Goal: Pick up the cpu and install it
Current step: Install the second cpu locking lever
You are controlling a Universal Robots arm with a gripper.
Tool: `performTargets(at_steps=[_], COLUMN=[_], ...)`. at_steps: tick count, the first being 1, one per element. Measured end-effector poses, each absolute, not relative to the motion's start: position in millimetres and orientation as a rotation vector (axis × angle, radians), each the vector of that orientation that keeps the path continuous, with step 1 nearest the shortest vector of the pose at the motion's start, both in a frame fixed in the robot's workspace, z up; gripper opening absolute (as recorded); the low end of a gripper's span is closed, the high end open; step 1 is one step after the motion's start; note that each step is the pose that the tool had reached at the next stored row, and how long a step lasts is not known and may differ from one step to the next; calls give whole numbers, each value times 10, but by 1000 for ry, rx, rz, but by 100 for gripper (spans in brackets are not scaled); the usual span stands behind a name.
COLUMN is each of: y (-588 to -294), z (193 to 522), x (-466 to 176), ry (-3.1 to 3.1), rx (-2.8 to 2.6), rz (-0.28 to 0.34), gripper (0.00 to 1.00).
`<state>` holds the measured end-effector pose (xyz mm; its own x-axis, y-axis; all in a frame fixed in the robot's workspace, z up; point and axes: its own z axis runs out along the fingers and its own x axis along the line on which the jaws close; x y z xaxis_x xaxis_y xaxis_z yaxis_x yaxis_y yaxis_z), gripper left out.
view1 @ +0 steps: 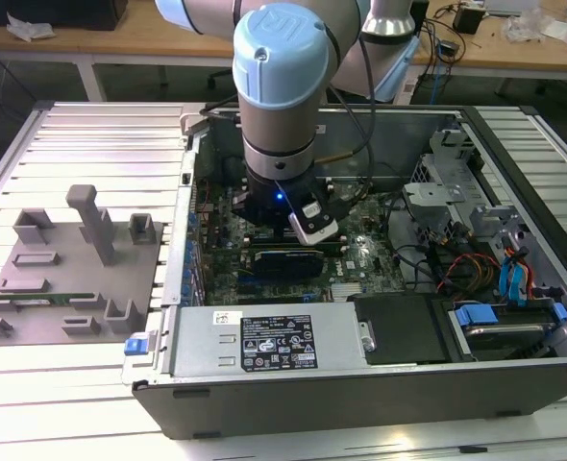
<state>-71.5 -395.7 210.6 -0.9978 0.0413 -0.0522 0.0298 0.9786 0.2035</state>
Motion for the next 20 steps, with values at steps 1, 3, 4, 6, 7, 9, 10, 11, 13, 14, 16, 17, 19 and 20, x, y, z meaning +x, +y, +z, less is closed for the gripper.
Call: performTargets(at_steps=[1,3,4,6,7,9,10,11,13,14,16,17,19,20], y=[-3959,-3965,-3966,-3970,-3971,-3971,-3972,-3972,-3972,-3972,-3971,-3971,-3971,-3971], z=[2106,2106,2106,2102,2099,2084,2080,2074,2056,2048,2033,2024,2018,2012], x=[-715,-715,-718,-730,-738,-759,-761,-761,-762,-763,-769,-772,-774,-776], ry=[3069,3068,3067,3065,3065,3064,3064,3064,3061,3060,3058,3057,3056,3055], rx=[55,55,55,56,56,56,56,56,57,57,58,58,58,58], rz=[318,327,335,350,355,363,363,364,386,398,416,425,432,437], gripper=[11,11,11,11,11,11,11,11,11,11,11,11,11,11])
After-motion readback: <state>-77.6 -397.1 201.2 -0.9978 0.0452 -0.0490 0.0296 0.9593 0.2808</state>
